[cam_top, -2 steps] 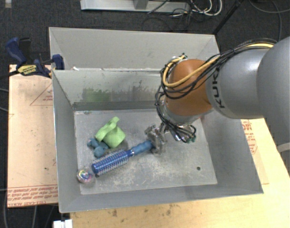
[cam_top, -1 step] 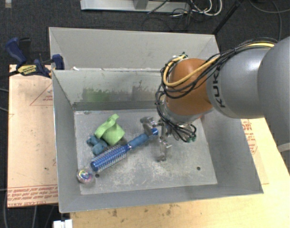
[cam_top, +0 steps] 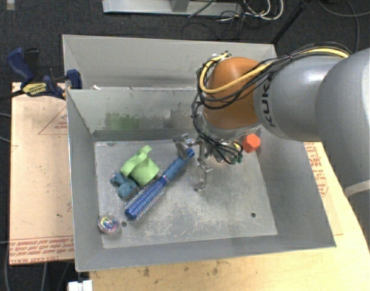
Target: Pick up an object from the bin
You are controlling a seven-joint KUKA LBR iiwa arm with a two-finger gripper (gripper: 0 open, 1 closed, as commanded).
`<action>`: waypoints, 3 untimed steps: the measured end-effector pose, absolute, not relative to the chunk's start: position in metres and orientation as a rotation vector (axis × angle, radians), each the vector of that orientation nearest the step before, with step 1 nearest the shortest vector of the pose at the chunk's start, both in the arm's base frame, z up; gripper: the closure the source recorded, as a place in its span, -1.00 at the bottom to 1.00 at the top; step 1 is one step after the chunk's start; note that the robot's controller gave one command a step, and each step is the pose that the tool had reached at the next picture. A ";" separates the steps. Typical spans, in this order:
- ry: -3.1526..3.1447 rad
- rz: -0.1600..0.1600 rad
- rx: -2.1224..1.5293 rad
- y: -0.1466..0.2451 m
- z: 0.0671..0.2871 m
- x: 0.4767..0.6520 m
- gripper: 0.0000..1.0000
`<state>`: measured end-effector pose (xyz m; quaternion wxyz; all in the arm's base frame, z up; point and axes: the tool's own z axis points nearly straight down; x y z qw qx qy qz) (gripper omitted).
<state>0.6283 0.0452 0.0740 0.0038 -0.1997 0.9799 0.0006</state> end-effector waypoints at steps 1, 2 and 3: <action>3.071 0.000 -0.625 0.044 0.076 0.628 1.00; 3.073 -0.002 -0.585 0.037 0.237 0.629 1.00; 3.082 0.001 -0.586 0.037 0.232 0.627 -1.00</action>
Offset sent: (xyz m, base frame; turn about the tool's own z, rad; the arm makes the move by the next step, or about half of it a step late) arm 0.0000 0.0000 0.0000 0.0000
